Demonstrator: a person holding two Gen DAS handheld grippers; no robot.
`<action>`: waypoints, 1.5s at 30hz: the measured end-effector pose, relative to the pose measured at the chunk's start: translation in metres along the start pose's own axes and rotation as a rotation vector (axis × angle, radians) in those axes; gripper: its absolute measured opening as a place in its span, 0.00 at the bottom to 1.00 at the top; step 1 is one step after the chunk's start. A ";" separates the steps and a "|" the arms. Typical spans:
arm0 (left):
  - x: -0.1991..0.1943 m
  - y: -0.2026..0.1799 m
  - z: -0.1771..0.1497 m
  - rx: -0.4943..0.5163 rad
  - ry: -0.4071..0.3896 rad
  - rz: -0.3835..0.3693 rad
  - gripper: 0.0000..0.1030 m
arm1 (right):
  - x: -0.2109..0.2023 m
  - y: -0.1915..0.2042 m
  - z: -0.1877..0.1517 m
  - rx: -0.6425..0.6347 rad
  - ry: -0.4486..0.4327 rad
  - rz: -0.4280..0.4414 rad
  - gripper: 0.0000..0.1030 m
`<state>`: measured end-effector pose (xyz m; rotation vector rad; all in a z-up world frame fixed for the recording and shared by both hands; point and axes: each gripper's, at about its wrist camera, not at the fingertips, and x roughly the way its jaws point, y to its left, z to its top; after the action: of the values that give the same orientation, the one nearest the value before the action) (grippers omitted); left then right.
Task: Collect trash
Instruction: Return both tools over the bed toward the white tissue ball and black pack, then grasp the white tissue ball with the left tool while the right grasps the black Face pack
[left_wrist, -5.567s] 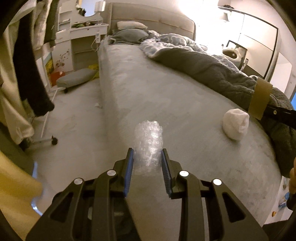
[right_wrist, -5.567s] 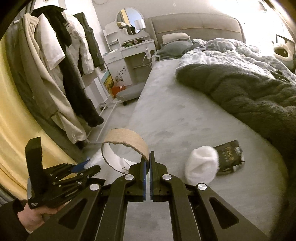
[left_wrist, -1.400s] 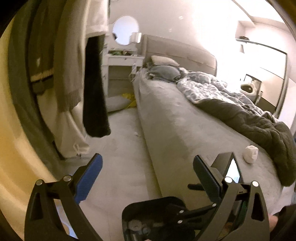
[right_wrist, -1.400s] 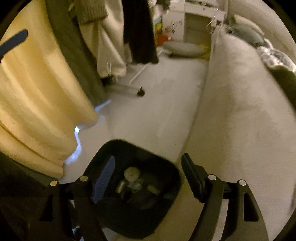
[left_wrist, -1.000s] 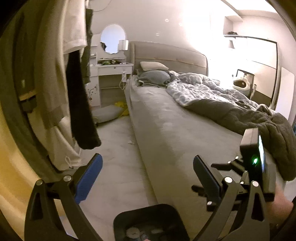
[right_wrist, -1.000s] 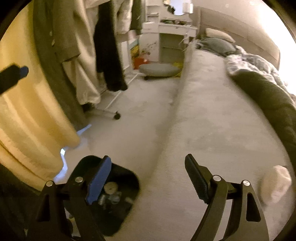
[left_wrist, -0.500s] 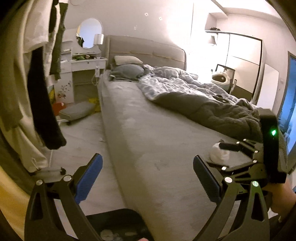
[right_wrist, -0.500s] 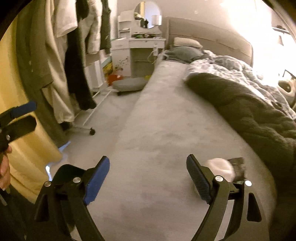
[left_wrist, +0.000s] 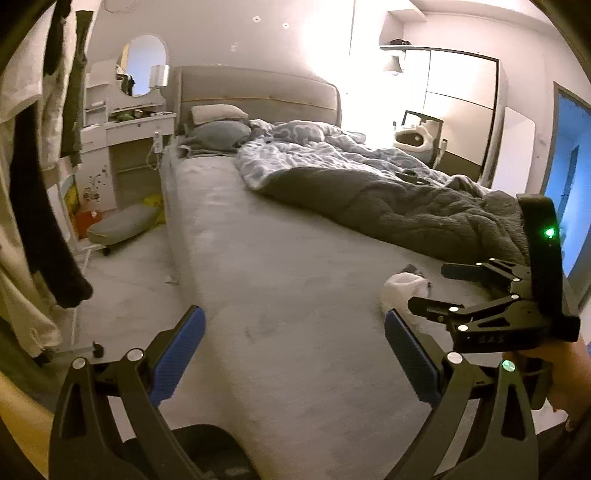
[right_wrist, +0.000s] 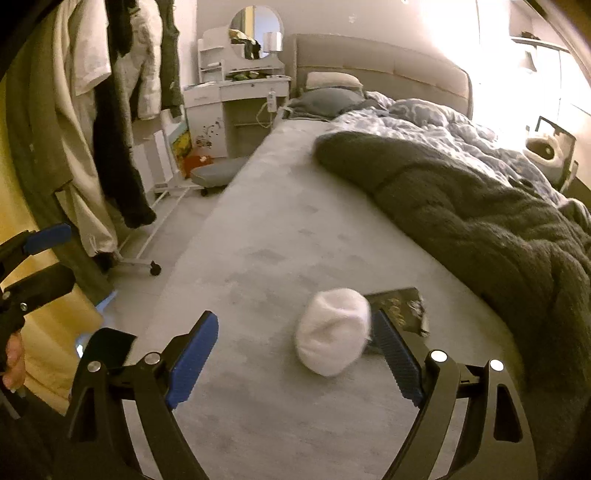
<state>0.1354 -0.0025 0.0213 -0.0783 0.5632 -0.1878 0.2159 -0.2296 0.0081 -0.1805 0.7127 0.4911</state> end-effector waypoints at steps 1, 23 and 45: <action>0.003 -0.003 0.001 0.001 0.002 -0.003 0.96 | 0.000 -0.005 -0.002 0.004 0.003 -0.005 0.84; 0.079 -0.058 0.009 -0.028 0.106 -0.130 0.93 | 0.017 -0.062 -0.046 -0.022 0.094 -0.033 0.86; 0.161 -0.100 -0.002 -0.054 0.262 -0.255 0.70 | 0.020 -0.084 -0.054 -0.030 0.087 0.020 0.93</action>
<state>0.2519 -0.1319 -0.0523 -0.1804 0.8200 -0.4351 0.2389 -0.3126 -0.0460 -0.2242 0.7935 0.5150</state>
